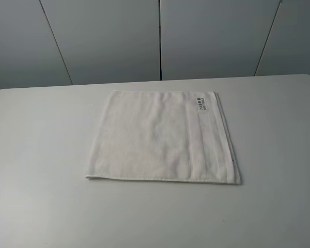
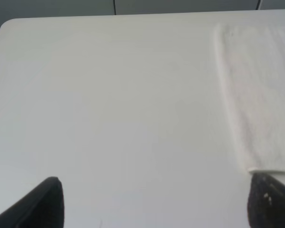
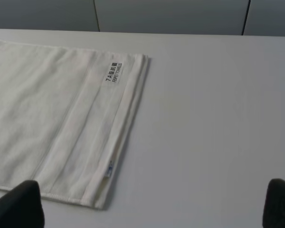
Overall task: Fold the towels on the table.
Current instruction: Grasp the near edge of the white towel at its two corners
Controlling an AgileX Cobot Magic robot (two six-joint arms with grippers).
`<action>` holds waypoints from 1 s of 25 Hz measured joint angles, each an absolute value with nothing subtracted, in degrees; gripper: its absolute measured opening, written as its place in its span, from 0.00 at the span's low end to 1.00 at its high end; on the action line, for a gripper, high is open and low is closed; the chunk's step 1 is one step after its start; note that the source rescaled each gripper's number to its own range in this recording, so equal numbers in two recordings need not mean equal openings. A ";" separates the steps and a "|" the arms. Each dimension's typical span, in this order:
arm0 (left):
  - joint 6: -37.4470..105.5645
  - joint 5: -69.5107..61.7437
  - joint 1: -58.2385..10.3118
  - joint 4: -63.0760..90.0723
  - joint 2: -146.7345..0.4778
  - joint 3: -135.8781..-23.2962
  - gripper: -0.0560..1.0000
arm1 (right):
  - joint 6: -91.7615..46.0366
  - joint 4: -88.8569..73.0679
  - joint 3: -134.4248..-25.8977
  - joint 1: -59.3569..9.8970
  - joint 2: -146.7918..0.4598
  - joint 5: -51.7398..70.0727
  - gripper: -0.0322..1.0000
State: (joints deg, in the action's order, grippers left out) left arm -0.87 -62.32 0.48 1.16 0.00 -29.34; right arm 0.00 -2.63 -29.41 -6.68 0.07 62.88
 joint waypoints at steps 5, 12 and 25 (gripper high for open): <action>-0.87 -62.32 0.48 1.16 0.00 -29.34 0.99 | 0.00 -2.63 -29.41 -6.68 0.07 62.88 1.00; -0.87 -62.32 0.48 1.16 0.00 -29.34 0.99 | 0.00 -2.63 -29.41 -6.68 0.07 62.88 1.00; -0.87 -62.32 0.48 1.16 0.00 -29.34 0.99 | 0.00 -2.63 -29.41 -6.68 0.07 62.88 1.00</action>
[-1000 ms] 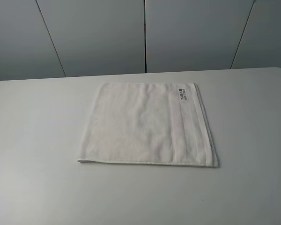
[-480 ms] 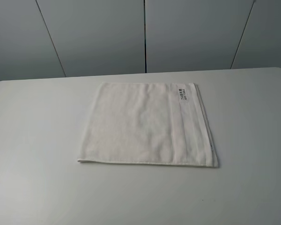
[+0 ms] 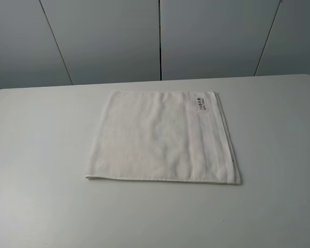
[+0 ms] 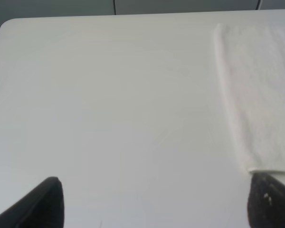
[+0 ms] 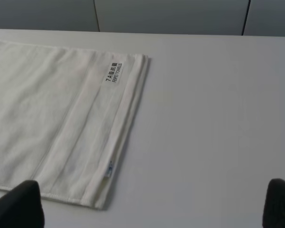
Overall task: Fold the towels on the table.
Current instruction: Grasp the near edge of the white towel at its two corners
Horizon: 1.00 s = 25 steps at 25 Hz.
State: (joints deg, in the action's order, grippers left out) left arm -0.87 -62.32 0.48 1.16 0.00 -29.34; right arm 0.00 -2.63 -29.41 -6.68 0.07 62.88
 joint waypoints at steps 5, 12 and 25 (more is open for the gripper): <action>-0.87 -62.32 0.48 1.16 0.00 -29.34 0.99 | 0.00 -2.63 -29.41 -6.68 0.07 62.88 1.00; -0.87 -62.32 0.48 1.16 0.00 -29.34 0.99 | 0.00 -2.63 -29.41 -6.68 0.07 62.88 1.00; -0.87 -62.32 0.48 1.16 0.00 -29.34 0.99 | 0.00 -2.63 -29.41 -6.68 0.07 62.88 1.00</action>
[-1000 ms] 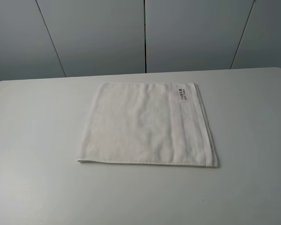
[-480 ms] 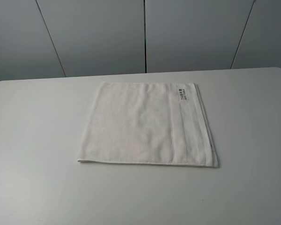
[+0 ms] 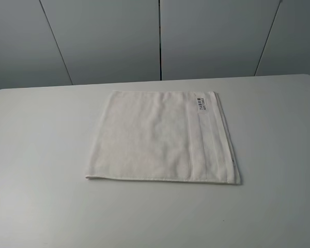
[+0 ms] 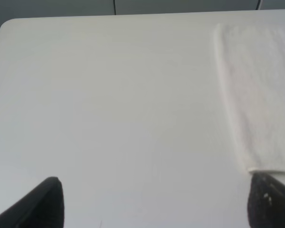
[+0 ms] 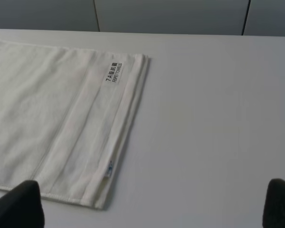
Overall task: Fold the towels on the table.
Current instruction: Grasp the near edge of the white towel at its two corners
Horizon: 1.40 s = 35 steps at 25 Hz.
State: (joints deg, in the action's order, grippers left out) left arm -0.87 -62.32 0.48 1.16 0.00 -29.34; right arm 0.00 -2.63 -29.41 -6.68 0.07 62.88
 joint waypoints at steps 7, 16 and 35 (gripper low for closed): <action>-0.87 -62.32 0.48 1.16 0.00 -29.34 0.99 | 0.00 -2.63 -29.41 -6.68 0.07 62.88 1.00; -0.87 -62.32 0.48 1.16 0.00 -29.34 0.99 | 0.34 -2.63 -29.41 -6.68 0.07 62.88 1.00; 13.77 -61.30 0.48 1.16 -26.37 -40.67 0.99 | -13.21 -5.77 -39.02 -6.68 -24.06 59.19 1.00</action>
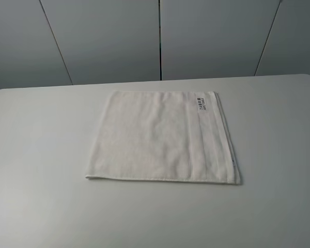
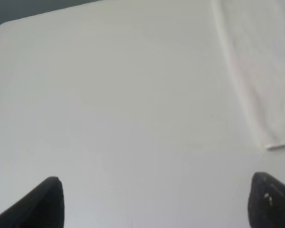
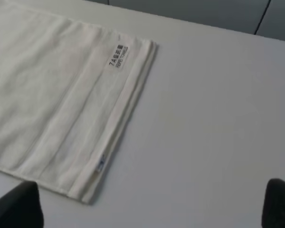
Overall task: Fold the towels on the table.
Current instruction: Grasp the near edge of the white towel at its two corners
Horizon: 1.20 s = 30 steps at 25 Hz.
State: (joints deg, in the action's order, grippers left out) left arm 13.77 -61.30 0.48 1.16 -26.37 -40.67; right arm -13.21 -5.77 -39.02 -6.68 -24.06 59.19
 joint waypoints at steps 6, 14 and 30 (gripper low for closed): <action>26.13 -57.06 0.48 4.44 -43.39 -43.75 0.99 | -24.86 -9.37 -43.24 -6.68 -41.77 57.56 1.00; 42.65 -47.95 -4.11 12.91 -63.34 -44.47 0.99 | -42.13 -19.64 -43.81 -8.45 -60.46 54.91 1.00; 44.99 -33.20 -29.76 -2.35 -96.34 -47.67 0.99 | -48.65 -20.47 -43.81 -10.63 -75.07 49.62 1.00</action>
